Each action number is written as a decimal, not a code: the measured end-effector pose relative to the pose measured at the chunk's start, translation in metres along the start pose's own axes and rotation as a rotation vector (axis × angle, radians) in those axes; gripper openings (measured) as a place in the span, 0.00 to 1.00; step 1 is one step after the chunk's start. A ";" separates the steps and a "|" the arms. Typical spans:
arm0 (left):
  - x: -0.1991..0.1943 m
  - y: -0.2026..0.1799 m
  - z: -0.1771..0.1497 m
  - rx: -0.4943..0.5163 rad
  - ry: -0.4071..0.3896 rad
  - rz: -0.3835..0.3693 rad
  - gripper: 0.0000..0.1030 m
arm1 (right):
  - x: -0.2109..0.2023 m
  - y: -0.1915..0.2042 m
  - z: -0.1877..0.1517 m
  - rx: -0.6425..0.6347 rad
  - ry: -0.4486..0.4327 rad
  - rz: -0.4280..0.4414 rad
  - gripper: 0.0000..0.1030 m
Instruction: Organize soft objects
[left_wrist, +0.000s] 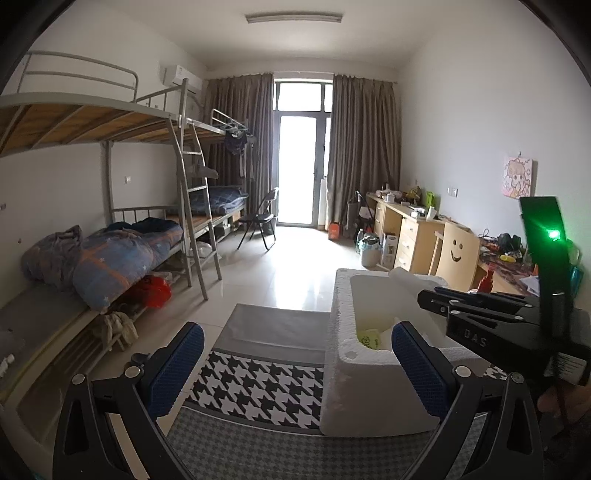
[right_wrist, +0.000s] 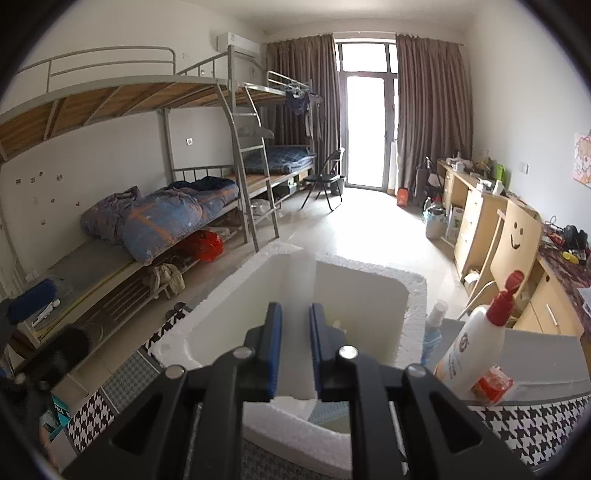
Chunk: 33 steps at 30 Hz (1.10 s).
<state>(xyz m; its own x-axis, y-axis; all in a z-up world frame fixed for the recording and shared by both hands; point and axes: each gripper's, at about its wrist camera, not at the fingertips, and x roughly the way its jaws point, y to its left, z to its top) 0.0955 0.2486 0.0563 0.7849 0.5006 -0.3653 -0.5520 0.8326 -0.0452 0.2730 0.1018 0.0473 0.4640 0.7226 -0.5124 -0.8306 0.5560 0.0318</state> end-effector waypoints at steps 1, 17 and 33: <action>-0.001 0.001 0.000 -0.001 0.000 0.003 0.99 | 0.002 0.000 0.000 0.003 0.004 -0.001 0.16; -0.004 0.006 -0.002 -0.014 0.004 0.014 0.99 | 0.001 0.001 -0.003 -0.023 0.001 -0.009 0.72; -0.029 -0.009 -0.002 -0.003 -0.016 -0.016 0.99 | -0.055 -0.008 -0.009 0.018 -0.096 -0.024 0.88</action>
<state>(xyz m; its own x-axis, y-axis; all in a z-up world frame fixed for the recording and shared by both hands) 0.0770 0.2258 0.0659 0.7978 0.4912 -0.3495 -0.5404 0.8397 -0.0533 0.2513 0.0541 0.0679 0.5118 0.7445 -0.4286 -0.8137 0.5801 0.0361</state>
